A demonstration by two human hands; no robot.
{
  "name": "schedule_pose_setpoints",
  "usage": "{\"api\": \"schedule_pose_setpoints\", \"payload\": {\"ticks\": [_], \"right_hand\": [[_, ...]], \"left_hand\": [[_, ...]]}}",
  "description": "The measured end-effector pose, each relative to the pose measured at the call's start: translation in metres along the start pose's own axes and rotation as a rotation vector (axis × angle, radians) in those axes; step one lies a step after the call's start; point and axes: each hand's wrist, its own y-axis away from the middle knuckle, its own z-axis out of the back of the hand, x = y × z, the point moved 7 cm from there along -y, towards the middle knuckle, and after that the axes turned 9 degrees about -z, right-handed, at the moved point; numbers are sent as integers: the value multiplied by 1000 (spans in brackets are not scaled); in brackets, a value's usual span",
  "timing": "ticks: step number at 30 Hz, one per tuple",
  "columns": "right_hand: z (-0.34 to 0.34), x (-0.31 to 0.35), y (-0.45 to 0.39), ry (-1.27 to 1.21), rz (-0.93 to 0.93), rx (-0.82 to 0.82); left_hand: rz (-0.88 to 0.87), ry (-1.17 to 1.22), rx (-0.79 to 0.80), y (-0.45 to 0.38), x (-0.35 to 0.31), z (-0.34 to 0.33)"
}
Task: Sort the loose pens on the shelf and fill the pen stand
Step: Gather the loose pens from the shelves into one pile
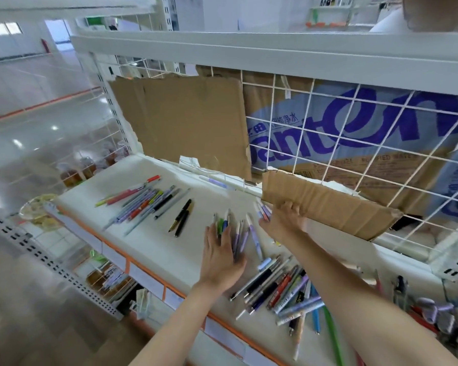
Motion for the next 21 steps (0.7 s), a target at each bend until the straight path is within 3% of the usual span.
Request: {"api": "schedule_pose_setpoints", "payload": {"ticks": [6, 10, 18, 21], "right_hand": [[-9, 18, 5, -332, 8, 142], [-9, 33, 10, -404, 49, 215], [-7, 31, 30, -534, 75, 413], [6, 31, 25, -455, 120, 277]], "left_hand": [[-21, 108, -73, -6, -3, 8], [-34, 158, -62, -15, -6, 15], [-150, -175, 103, -28, -7, 8], [-167, -255, 90, -27, -7, 4]]}}
